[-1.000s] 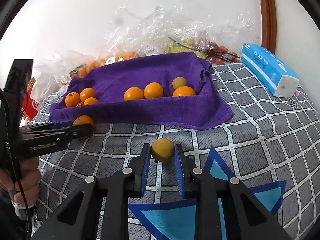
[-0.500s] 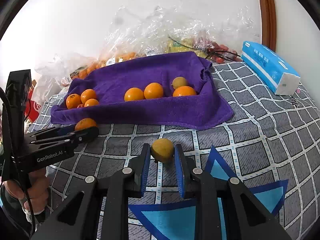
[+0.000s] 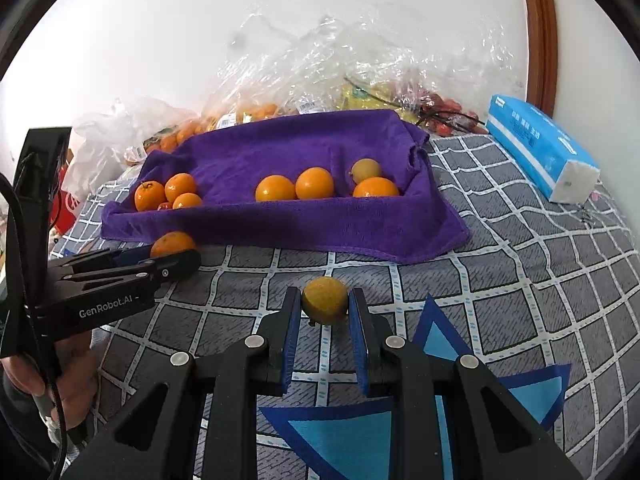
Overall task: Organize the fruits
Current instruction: 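Lift both held fruits and carry them over the purple towel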
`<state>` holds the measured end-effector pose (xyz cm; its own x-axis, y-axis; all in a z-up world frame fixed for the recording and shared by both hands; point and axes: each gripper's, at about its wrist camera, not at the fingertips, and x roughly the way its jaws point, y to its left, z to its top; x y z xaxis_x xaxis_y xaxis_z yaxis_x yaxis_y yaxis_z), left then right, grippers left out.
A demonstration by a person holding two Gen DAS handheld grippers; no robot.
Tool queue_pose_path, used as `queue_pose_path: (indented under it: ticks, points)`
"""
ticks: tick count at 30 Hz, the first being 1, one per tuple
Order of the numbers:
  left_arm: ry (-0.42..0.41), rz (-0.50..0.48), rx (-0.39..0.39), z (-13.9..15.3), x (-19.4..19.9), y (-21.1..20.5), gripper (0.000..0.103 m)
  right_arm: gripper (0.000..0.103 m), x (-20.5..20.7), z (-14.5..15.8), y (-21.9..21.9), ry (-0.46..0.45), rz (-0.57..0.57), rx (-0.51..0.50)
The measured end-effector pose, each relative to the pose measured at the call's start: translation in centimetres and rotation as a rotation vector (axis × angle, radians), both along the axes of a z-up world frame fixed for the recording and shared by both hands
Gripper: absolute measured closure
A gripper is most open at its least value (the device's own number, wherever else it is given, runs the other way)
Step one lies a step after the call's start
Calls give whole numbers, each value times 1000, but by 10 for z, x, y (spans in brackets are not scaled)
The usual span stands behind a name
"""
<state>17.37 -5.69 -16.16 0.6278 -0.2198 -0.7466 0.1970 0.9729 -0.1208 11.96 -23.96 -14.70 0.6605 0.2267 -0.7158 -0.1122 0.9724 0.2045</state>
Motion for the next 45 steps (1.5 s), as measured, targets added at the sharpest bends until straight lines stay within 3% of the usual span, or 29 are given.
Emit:
queue_pose_path:
  ticks: [14, 18, 24, 33, 45]
  points:
    - [-97, -36, -58, 24, -25, 5, 63, 79, -1, 5, -3, -5, -64, -34]
    - [-85, -29, -60, 36, -32, 9, 63, 79, 0, 21, 1, -18, -55, -43]
    - [-139, -5, -43, 71, -38, 25, 63, 79, 7, 61, 10, -101, -44, -74]
    - [-122, 101, -75, 108, -28, 59, 63, 79, 23, 110, 26, -153, -21, -99]
    - [-165, 137, -87, 142, -20, 75, 63, 79, 41, 137, 25, -170, -17, -45]
